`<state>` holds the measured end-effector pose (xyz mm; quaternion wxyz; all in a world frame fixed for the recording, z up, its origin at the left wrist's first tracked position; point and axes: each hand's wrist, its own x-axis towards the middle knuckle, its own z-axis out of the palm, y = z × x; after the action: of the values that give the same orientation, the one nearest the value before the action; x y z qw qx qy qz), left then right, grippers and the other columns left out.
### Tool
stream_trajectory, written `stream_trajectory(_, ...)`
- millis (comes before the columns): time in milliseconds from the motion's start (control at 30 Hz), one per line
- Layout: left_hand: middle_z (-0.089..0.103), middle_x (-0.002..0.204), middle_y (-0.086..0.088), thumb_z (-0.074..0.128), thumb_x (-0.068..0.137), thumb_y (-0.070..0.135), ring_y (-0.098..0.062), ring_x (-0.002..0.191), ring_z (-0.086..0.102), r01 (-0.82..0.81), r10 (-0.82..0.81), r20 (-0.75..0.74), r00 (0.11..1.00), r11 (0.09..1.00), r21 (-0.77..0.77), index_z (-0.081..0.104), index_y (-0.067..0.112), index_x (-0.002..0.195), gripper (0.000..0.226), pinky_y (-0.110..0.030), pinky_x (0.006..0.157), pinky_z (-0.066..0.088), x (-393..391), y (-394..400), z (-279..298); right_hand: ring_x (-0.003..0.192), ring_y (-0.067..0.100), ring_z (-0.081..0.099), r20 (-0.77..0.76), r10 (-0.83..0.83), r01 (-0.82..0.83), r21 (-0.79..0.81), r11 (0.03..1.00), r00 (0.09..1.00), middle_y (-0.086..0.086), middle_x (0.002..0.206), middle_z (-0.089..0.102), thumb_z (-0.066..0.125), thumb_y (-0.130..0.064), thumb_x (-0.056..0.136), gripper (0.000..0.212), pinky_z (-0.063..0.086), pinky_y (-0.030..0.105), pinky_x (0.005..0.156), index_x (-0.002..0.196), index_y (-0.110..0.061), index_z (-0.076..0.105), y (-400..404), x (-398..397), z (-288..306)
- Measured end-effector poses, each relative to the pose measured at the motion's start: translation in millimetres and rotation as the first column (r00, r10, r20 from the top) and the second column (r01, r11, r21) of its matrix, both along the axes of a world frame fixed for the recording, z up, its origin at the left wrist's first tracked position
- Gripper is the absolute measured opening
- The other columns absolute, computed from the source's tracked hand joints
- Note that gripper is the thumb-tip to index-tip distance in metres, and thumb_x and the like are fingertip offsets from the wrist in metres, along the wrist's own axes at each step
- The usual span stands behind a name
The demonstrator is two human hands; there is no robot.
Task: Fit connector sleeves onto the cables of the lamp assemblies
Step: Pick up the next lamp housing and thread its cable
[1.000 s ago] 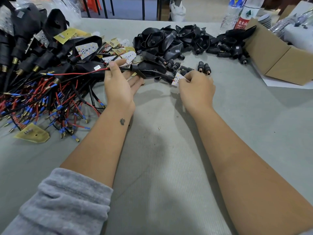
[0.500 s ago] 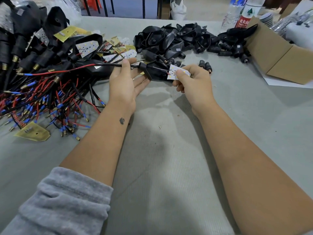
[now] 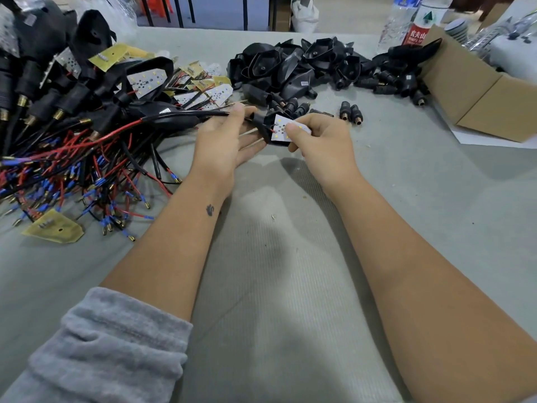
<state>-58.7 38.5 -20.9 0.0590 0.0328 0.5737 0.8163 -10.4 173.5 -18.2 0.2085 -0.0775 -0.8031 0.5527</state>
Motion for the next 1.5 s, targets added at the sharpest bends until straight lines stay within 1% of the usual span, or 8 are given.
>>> stream_trajectory(300, 0.072, 0.091, -0.004, 0.045, 0.104, 0.021, -0.016, 0.081, 0.071, -0.013, 0.013, -0.035, 0.999, 1.000, 0.000, 0.066, 0.013, 0.095, 0.024, -0.028, 0.076, 0.059, 1.9, 0.7, -0.9, 0.069, 0.013, 0.064, 0.006, -0.023, 0.023, -0.099, 0.995, 1.000, 0.002, 0.070, 0.069, 0.061, -0.012, 0.089, 0.013, 0.049, 0.034, 0.070, 0.077, -0.016, 0.058, -6.8, -2.0, -0.8)
stream_trajectory(400, 0.072, 0.089, -0.004, 0.042, 0.105, 0.020, -0.017, 0.083, 0.070, -0.034, 0.035, -0.029, 0.999, 0.998, 0.044, 0.064, 0.013, 0.093, 0.026, -0.034, 0.084, 0.059, 0.9, 0.0, 0.4, 0.069, 0.011, 0.055, -0.003, -0.061, 0.061, 0.029, 0.998, 0.998, 0.000, 0.069, 0.062, 0.067, -0.015, 0.085, 0.018, 0.045, 0.032, 0.070, 0.069, -0.018, 0.059, -6.9, -3.5, -2.9)
stream_trajectory(500, 0.072, 0.089, -0.003, 0.043, 0.104, 0.023, -0.017, 0.081, 0.071, -0.023, 0.023, -0.028, 0.999, 1.000, 0.017, 0.065, 0.014, 0.093, 0.027, -0.031, 0.074, 0.060, 0.7, -0.2, 0.0, 0.095, 0.013, 0.053, -0.082, -0.140, 0.149, 0.116, 0.982, 0.987, -0.002, 0.092, 0.056, 0.070, -0.020, 0.084, 0.021, 0.044, 0.026, 0.085, 0.068, -0.029, 0.059, -4.9, -4.2, -1.8)
stream_trajectory(767, 0.071, 0.085, -0.005, 0.045, 0.103, 0.025, -0.016, 0.077, 0.071, -0.012, 0.012, -0.017, 1.000, 1.000, 0.014, 0.064, 0.012, 0.089, 0.027, -0.027, 0.067, 0.056, -0.6, -1.7, -0.3, 0.067, 0.016, 0.046, -0.097, -0.002, 0.000, -0.020, 1.000, 0.995, 0.003, 0.071, 0.050, 0.074, -0.011, 0.082, 0.033, 0.043, 0.033, 0.066, 0.082, -0.022, 0.043, -4.5, -1.0, -1.9)
stream_trajectory(867, 0.070, 0.088, 0.003, 0.056, 0.099, 0.023, -0.014, 0.083, 0.069, 0.119, -0.126, -0.093, 0.988, 0.990, -0.080, 0.061, 0.018, 0.105, 0.010, -0.031, 0.074, 0.059, 1.3, -2.5, -1.1, 0.061, 0.014, 0.047, -0.072, 0.014, -0.014, -0.006, 1.000, 0.997, 0.008, 0.066, 0.054, 0.075, -0.013, 0.082, 0.029, 0.041, 0.029, 0.063, 0.088, -0.018, 0.047, -6.3, -0.7, -1.6)
stream_trajectory(967, 0.072, 0.085, 0.008, 0.062, 0.093, 0.009, -0.011, 0.082, 0.069, 0.224, -0.261, -0.187, 0.947, 0.955, -0.196, 0.057, 0.021, 0.110, 0.022, -0.032, 0.072, 0.059, 3.9, -3.1, -4.2, 0.051, 0.007, 0.044, -0.026, 0.042, -0.042, 0.011, 0.999, 0.999, 0.004, 0.056, 0.053, 0.072, -0.016, 0.082, 0.023, 0.038, 0.026, 0.055, 0.089, -0.018, 0.050, -7.6, 1.5, -2.3)
stream_trajectory(1300, 0.071, 0.095, 0.000, 0.061, 0.092, 0.009, -0.016, 0.088, 0.068, 0.468, -0.494, -0.140, 0.858, 0.865, -0.182, 0.062, 0.013, 0.109, 0.017, -0.028, 0.065, 0.057, 11.3, -9.5, 5.2, 0.067, 0.022, 0.033, -0.060, 0.241, -0.248, -0.279, 0.928, 0.969, 0.011, 0.072, 0.033, 0.050, -0.012, 0.061, 0.017, 0.026, 0.030, 0.054, 0.075, -0.008, 0.042, -6.0, 6.2, 4.9)
stream_trajectory(1500, 0.070, 0.105, -0.003, 0.056, 0.095, 0.006, -0.018, 0.100, 0.067, 0.472, -0.487, -0.143, 0.861, 0.872, -0.128, 0.060, 0.012, 0.114, 0.020, -0.033, 0.083, 0.056, 13.9, -6.9, 9.0, 0.059, 0.014, 0.031, -0.131, 0.323, -0.346, -0.445, 0.826, 0.937, 0.003, 0.066, 0.030, 0.049, -0.012, 0.073, 0.017, 0.025, 0.027, 0.051, 0.068, -0.017, 0.033, -8.5, 6.7, 4.1)
